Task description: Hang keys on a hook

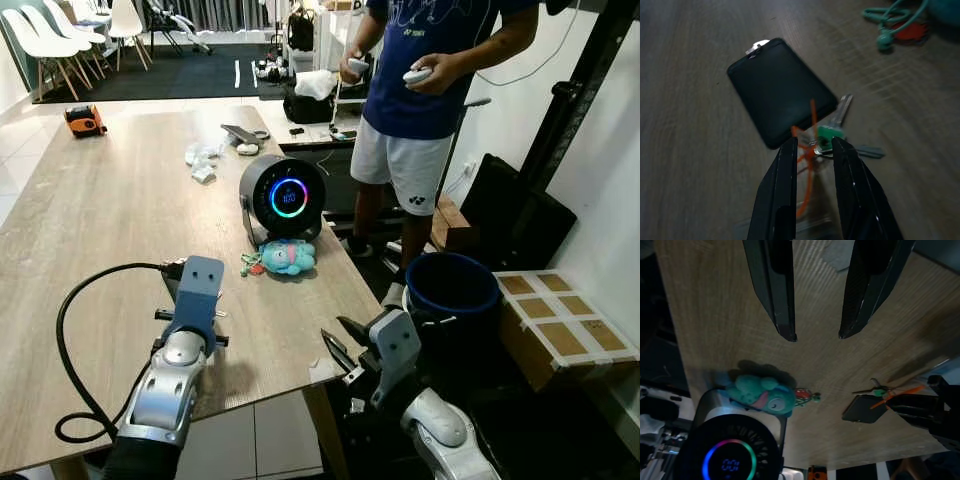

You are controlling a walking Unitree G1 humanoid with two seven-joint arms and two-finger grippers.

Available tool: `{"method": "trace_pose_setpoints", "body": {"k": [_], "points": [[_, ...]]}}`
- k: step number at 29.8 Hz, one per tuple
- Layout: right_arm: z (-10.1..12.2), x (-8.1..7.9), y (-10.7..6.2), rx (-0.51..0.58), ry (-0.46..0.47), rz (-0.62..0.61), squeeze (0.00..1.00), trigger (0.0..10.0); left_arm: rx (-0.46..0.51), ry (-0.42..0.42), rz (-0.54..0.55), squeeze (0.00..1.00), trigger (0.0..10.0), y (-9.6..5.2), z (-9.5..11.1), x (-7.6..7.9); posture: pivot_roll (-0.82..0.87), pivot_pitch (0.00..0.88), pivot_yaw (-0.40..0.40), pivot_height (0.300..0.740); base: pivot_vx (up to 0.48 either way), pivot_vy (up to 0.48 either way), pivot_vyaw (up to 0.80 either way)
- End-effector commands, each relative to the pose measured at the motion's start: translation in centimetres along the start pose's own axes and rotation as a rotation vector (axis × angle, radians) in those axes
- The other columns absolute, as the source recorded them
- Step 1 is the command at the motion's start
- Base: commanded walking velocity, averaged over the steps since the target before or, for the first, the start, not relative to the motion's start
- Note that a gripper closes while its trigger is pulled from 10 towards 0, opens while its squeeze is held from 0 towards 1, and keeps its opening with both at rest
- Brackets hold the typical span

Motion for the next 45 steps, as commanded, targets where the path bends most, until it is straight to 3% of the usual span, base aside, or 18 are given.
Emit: {"method": "trace_pose_setpoints", "body": {"k": [1, 9, 14, 22, 23, 26, 28, 29, 30, 35, 37, 38, 42, 45], "points": [[-0.4, -0.8, -0.2, -0.014, 0.019, 0.025, 0.0, 10.0, -0.039, 0.037, 0.037, 0.0, 10.0, 0.0, -1.4, -0.9, 0.08, 0.171, 0.013, 0.74, 0.0, 0.0, 0.0], [-0.7, -1.1, -0.3, -0.03, 0.029, 0.04, 0.0, 10.0, -0.073, 0.06, 0.001, 0.0, 10.0, 0.1, -2.3, -0.8, 0.08, 0.173, 0.012, 0.74, 0.0, 0.0, 0.0], [-0.9, -1.0, -0.6, -0.042, 0.034, 0.033, 0.0, 10.0, -0.089, 0.036, -0.116, 0.0, 10.0, -0.5, -2.8, -0.3, 0.08, 0.171, 0.016, 0.74, 0.0, 0.0, 0.0], [-1.0, -0.9, -0.5, -0.042, 0.035, 0.029, 0.0, 10.0, -0.094, 0.08, -0.071, 0.0, 10.0, -0.3, -3.0, -0.6, 0.07, 0.166, 0.017, 0.74, 0.0, 0.0, 0.0], [-0.9, -0.9, -0.5, -0.041, 0.034, 0.028, 0.0, 10.0, -0.09, 0.082, -0.067, 0.0, 8.7, -0.3, -2.9, -0.6, 0.07, 0.166, 0.017, 0.74, 0.0, 0.0, 0.0], [-0.9, -0.9, -0.5, -0.04, 0.033, 0.027, 0.0, 10.0, -0.085, 0.082, -0.057, 0.0, 8.2, -0.3, -2.8, -0.8, 0.07, 0.166, 0.017, 0.74, 0.0, 0.0, 0.0], [-0.9, -0.8, -0.5, -0.041, 0.033, 0.024, 0.0, 10.0, -0.082, 0.077, -0.044, 0.0, 6.4, -0.4, -2.8, -1.2, 0.07, 0.166, 0.017, 0.74, 0.0, 0.0, 0.0], [-0.9, -0.8, -0.6, -0.041, 0.033, 0.023, 0.0, 10.0, -0.081, 0.076, -0.041, 0.0, 6.4, -0.4, -2.7, -1.3, 0.07, 0.166, 0.017, 0.74, 0.0, 0.0, 0.0], [-0.9, -0.8, -0.6, -0.041, 0.033, 0.023, 0.0, 10.0, -0.079, 0.072, -0.031, 0.0, 4.9, -0.5, -2.7, -1.5, 0.07, 0.166, 0.017, 0.74, 0.0, 0.0, 0.0], [-0.9, -0.8, -0.6, -0.04, 0.034, 0.023, 0.0, 10.0, -0.07, 0.071, -0.001, 0.0, 4.0, -0.6, -2.5, -2.1, 0.07, 0.166, 0.017, 0.74, 0.0, 0.0, 0.0], [-0.9, -0.8, -0.6, -0.04, 0.034, 0.023, 0.0, 10.0, -0.066, 0.072, 0.005, 0.0, 4.5, -0.6, -2.4, -2.2, 0.07, 0.166, 0.017, 0.74, 0.0, 0.0, 0.0], [-0.9, -0.8, -0.5, -0.04, 0.033, 0.023, 0.0, 10.0, -0.056, 0.078, 0.024, 0.0, 10.0, -0.7, -2.2, -2.6, 0.07, 0.164, 0.017, 0.74, 0.0, 0.0, 0.0], [-0.9, -0.8, -0.5, -0.041, 0.033, 0.024, 0.0, 10.0, -0.044, 0.082, 0.038, 0.0, 10.0, -0.7, -2.0, -2.9, 0.07, 0.163, 0.016, 0.74, 0.0, 0.0, 0.0], [-0.9, -0.7, -0.5, -0.041, 0.031, 0.025, 0.0, 10.0, 0.022, 0.057, 0.042, 0.0, 10.0, -0.9, -0.8, -3.2, 0.07, 0.162, 0.016, 0.74, 0.0, 0.0, 0.0]]}}
Point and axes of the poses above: a point about 5 cm out from each wrist's last joint towards the gripper, its own y axis pointing out of the wrist towards the gripper, its own z axis along the axis of the wrist's last joint, x = y × z, the point moved 3 cm from there along y, pointing out of the wrist towards the gripper, and after that the axes turned 7 degrees about y, right-handed, at the moved point
